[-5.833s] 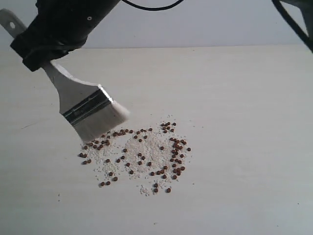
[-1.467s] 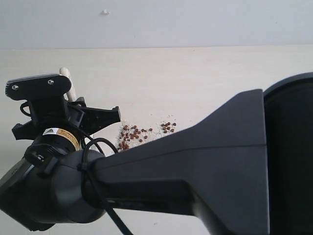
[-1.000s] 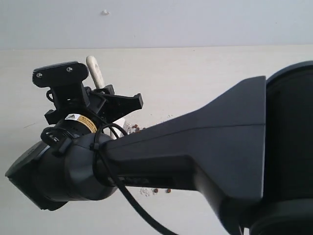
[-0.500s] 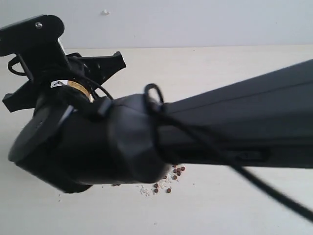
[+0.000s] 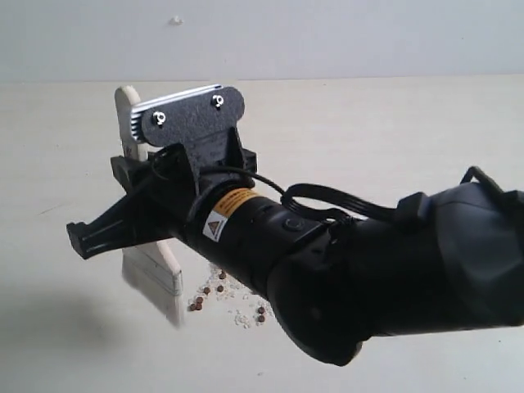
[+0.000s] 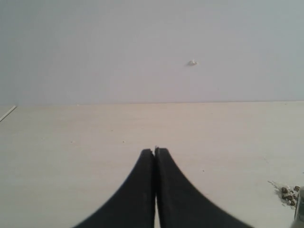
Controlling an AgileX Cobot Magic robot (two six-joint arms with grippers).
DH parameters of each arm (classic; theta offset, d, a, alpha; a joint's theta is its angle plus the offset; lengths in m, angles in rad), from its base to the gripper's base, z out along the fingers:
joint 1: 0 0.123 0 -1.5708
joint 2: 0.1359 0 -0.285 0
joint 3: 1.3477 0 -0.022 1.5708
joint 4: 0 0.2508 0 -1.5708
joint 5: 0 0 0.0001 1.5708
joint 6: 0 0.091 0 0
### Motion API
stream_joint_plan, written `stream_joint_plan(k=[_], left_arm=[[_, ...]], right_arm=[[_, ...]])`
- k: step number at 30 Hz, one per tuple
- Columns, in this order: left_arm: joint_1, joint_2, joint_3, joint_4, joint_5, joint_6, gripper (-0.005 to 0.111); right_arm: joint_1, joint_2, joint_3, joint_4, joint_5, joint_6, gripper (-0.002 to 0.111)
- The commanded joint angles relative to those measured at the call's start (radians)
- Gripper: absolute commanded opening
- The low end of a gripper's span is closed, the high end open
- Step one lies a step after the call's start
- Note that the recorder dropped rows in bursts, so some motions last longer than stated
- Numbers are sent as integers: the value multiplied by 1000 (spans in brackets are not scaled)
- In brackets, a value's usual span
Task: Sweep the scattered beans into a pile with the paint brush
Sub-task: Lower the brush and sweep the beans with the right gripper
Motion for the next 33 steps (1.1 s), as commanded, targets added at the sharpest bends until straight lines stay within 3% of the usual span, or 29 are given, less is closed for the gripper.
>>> stream_joint_plan(k=[1, 7, 13, 18, 24, 28, 33], left_arm=[[1, -5, 0, -9, -2, -7, 0], [1, -5, 0, -9, -2, -7, 0], [1, -5, 0, -9, -2, -7, 0], [1, -5, 0, -9, -2, -7, 0], [1, -5, 0, -9, -2, -7, 0], [1, -5, 0, -9, -2, -7, 0], [1, -5, 0, -9, -2, -7, 0]], right_arm=[[-7, 38, 22, -65, -39, 111, 0], [-7, 84, 22, -63, -29, 122, 0], [-7, 103, 22, 69, -24, -9, 0], [-7, 105, 22, 326, -84, -270, 0], [-7, 103, 22, 354, -170, -323, 0], [-5, 39, 22, 235, -98, -311, 0], [-56, -121, 22, -163, 192, -272, 0]])
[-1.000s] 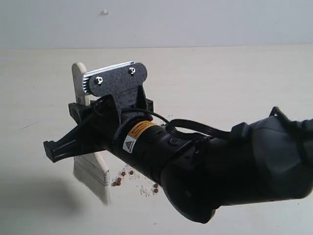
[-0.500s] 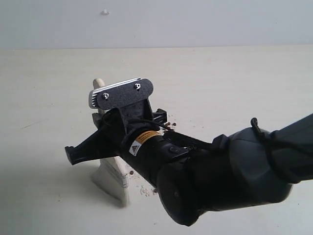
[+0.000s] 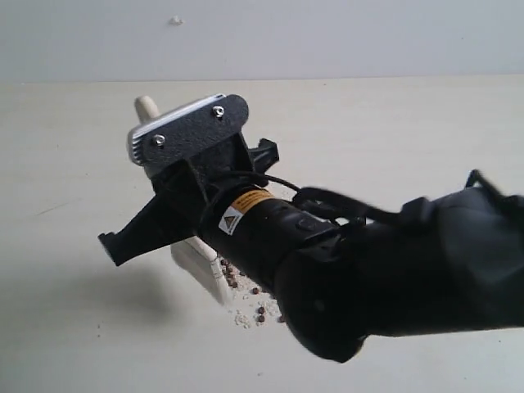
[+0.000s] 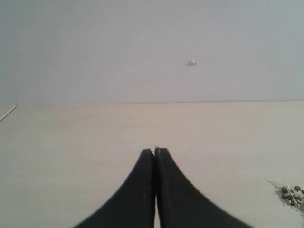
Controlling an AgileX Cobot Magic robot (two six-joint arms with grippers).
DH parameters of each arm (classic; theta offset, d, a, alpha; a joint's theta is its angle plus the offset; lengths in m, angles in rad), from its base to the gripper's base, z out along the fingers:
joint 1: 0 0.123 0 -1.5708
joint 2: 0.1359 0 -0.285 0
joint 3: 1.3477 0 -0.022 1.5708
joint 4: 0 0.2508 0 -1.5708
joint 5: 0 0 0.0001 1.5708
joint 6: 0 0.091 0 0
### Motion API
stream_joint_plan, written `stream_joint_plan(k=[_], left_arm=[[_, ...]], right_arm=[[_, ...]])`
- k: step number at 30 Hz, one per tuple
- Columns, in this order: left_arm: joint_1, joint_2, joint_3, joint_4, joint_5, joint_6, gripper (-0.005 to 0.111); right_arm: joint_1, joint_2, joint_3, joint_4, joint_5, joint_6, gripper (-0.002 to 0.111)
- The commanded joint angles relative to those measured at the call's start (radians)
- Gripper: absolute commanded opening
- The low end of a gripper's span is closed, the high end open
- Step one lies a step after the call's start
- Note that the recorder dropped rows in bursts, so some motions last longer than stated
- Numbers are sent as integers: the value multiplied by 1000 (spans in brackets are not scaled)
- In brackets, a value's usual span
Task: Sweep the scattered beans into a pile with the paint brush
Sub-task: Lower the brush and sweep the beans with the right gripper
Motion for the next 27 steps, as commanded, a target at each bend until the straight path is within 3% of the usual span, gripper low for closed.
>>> stream_joint_plan(k=[1, 6, 9, 11, 13, 15, 20, 27], left_arm=[[1, -5, 0, -9, -2, -7, 0], [1, -5, 0, -9, -2, -7, 0], [1, -5, 0, -9, -2, -7, 0], [1, -5, 0, -9, -2, -7, 0], [1, -5, 0, -9, -2, -7, 0], [1, -5, 0, -9, -2, -7, 0], [1, -5, 0, -9, -2, -7, 0], [1, -5, 0, -9, -2, -7, 0]], right_arm=[[-69, -145, 2, -371, 254, 87, 0], [-175, -247, 2, -834, 443, 464, 0], [-221, -255, 4, -1252, 416, 866, 0], [-265, -247, 2, -1615, 253, 1158, 0], [-331, -225, -18, -1896, -34, 1308, 0], [-392, -201, -35, -1967, -205, 1356, 0], [-490, -148, -25, -1962, -285, 1403, 0], [-542, 2, 33, -1981, -535, 1254, 0]])
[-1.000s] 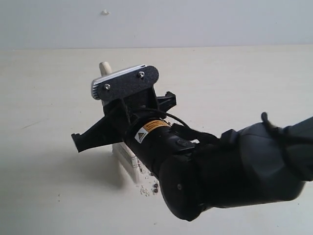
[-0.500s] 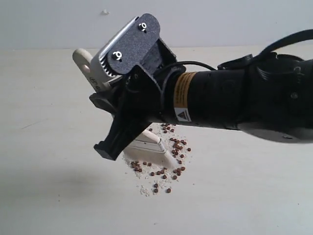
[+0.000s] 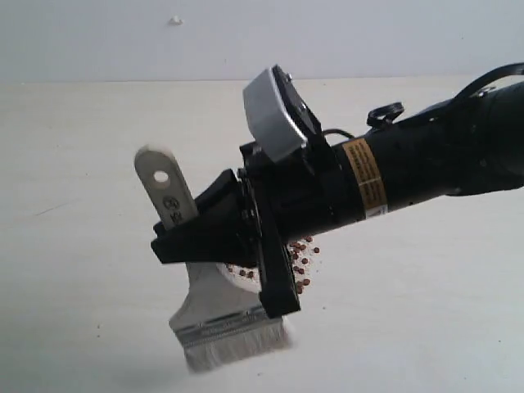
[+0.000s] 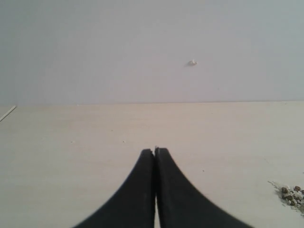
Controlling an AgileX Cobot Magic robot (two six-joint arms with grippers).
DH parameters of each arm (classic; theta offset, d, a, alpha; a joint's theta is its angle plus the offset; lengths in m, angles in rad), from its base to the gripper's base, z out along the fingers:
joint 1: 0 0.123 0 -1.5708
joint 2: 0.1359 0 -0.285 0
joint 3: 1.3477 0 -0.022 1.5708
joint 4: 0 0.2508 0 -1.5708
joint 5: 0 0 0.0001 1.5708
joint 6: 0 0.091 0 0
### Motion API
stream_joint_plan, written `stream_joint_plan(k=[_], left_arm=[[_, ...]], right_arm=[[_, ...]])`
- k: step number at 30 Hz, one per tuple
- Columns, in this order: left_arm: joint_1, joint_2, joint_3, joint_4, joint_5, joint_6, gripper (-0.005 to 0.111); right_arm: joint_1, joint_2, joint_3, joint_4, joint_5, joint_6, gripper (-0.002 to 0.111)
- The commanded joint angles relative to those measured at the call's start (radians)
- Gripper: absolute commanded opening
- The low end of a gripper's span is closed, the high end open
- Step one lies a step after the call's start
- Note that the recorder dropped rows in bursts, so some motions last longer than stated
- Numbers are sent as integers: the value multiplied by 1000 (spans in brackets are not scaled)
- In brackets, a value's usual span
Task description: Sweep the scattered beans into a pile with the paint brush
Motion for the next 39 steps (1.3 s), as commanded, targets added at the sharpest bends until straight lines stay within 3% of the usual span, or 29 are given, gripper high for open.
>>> stream_joint_plan(k=[1, 8, 18, 28, 39], left_arm=[[1, -5, 0, -9, -2, -7, 0], [1, -5, 0, -9, -2, -7, 0], [1, -5, 0, -9, -2, -7, 0], [1, -5, 0, -9, -2, -7, 0], [1, -5, 0, -9, -2, -7, 0]], right_arm=[[-27, 88, 26, -1, -119, -91, 0], [-49, 219, 26, 7, -119, -155, 0], [-183, 248, 26, 23, -119, -205, 0], [-185, 302, -4, 103, -119, -310, 0], [-185, 410, -198, 106, -119, -260, 0]])
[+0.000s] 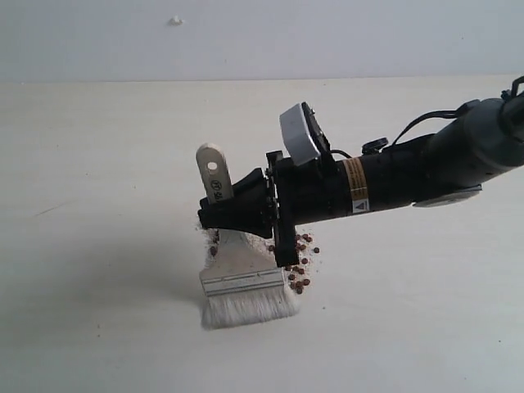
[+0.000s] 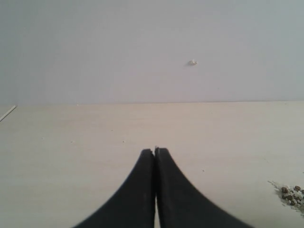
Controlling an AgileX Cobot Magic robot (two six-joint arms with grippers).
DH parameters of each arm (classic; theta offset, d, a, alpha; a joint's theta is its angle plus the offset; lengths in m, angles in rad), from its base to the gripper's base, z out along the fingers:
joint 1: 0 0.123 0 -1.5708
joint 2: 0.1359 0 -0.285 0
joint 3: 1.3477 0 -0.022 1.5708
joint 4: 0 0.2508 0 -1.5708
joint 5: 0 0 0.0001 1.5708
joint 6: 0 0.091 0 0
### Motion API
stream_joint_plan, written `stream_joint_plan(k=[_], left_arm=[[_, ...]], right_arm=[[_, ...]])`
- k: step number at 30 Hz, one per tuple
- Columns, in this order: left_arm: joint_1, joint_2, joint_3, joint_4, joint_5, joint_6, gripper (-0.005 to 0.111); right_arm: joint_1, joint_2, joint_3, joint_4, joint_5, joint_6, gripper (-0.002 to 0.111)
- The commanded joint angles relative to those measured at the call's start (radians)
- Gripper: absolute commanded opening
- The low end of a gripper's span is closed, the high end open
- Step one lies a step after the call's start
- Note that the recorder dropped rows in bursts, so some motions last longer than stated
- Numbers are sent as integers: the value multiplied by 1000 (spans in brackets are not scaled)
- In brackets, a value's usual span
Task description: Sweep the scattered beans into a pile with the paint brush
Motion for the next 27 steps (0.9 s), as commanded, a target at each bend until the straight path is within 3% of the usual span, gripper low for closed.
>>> stream_joint_plan(k=[1, 13, 16, 21, 24, 27], left_arm=[[1, -5, 0, -9, -2, -7, 0], [1, -5, 0, -9, -2, -7, 0], [1, -5, 0, -9, -2, -7, 0], [1, -5, 0, -9, -2, -7, 0], [1, -5, 0, -9, -2, -7, 0], [1, -5, 0, -9, -2, -7, 0]], right_arm=[[-7, 33, -79, 3, 21, 34, 0], [-7, 45, -234, -61, 21, 208, 0], [-7, 20, -238, -86, 21, 329, 0], [-7, -103, -234, -336, 21, 587, 0], [-7, -145, -213, -395, 21, 764, 0], [-11, -159, -158, -402, 21, 793, 0]])
